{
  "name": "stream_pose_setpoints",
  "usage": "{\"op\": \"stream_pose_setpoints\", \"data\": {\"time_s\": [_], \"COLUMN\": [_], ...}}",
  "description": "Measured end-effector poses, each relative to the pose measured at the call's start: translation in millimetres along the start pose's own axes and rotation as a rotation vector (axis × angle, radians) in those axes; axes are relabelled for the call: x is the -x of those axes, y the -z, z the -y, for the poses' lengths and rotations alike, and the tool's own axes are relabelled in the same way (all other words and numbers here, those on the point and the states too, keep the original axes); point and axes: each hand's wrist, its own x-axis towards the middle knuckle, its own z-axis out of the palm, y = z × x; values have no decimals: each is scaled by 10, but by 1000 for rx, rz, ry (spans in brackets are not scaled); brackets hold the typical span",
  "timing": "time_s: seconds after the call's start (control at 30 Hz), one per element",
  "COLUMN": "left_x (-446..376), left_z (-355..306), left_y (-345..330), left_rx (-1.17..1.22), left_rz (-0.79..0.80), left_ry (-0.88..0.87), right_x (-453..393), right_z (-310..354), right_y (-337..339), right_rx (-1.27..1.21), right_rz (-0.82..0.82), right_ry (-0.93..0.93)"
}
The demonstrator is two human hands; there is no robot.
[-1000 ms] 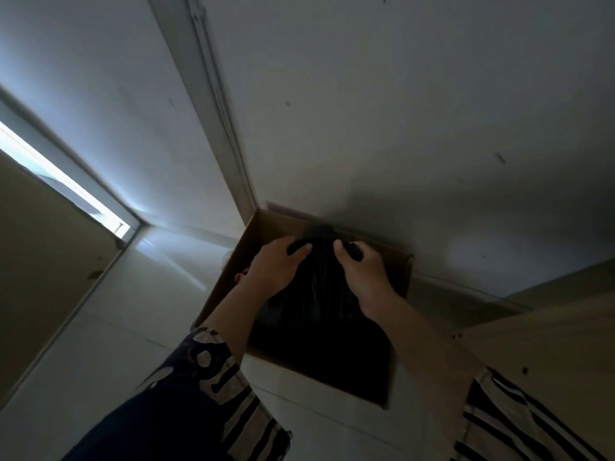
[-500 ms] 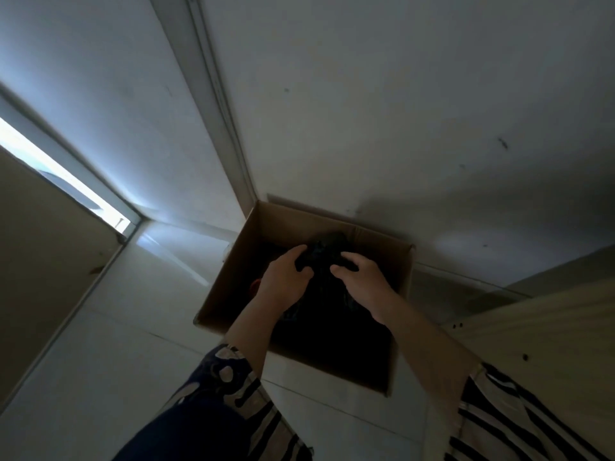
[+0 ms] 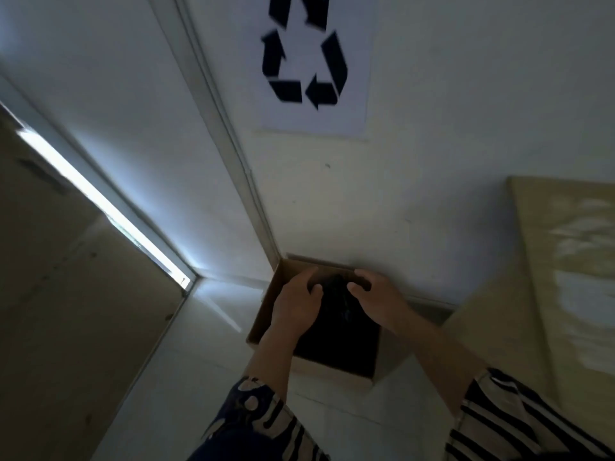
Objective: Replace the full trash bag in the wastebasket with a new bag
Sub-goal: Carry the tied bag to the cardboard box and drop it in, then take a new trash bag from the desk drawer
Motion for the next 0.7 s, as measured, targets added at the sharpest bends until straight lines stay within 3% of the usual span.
{"op": "stream_pose_setpoints", "data": {"time_s": [0.37,0.7], "left_x": [1695,2799], "left_z": [-846,-1400], "left_y": [611,629], "left_rx": [2,30], "left_rz": [-140,-183], "left_ry": [-159,-436], "right_x": [1725,3070], "right_z": [623,644], "right_y": [974,1335], "right_rx": [46,52], "right_rz": [-72,-284], "right_ry": [289,389]}}
